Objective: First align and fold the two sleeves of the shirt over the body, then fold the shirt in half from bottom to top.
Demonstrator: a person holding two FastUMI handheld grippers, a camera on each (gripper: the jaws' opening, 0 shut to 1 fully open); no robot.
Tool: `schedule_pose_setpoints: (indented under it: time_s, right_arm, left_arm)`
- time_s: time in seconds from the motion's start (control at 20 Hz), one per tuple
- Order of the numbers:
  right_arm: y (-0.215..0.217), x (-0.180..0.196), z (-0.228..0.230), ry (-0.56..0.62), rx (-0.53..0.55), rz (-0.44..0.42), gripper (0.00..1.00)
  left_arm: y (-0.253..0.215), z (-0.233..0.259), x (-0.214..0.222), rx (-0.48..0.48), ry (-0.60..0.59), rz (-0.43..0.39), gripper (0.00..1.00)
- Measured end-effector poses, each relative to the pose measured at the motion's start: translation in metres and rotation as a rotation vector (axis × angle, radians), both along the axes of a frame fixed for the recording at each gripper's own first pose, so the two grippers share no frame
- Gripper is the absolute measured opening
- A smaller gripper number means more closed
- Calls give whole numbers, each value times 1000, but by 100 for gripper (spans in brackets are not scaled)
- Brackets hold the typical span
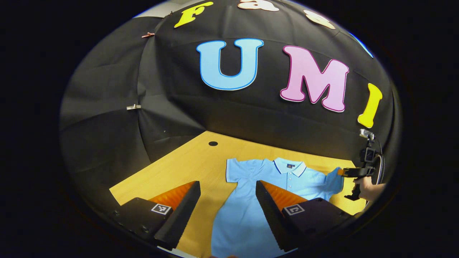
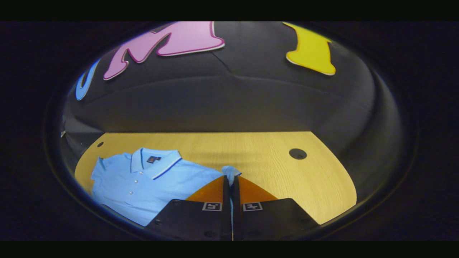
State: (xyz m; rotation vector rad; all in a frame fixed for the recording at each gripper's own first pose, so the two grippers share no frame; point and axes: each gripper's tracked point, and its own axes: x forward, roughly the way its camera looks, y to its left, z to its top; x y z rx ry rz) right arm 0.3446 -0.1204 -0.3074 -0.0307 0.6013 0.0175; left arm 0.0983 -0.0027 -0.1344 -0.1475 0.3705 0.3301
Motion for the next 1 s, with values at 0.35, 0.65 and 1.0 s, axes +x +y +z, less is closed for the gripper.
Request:
schedule_pose_setpoints:
  time_s: [0.35,0.65,1.0]
  right_arm:
    - [124,-6,13,2,32,207,6]
    - [199,-29,-18,57,14,334,6]
    - [245,-60,-38,88,130,377,12]
  left_arm:
    - [4,-9,-7,-8,16,-11,98]
    - [10,-19,5,-27,28,-20,98]
    - [27,-45,68,-63,56,-115,98]
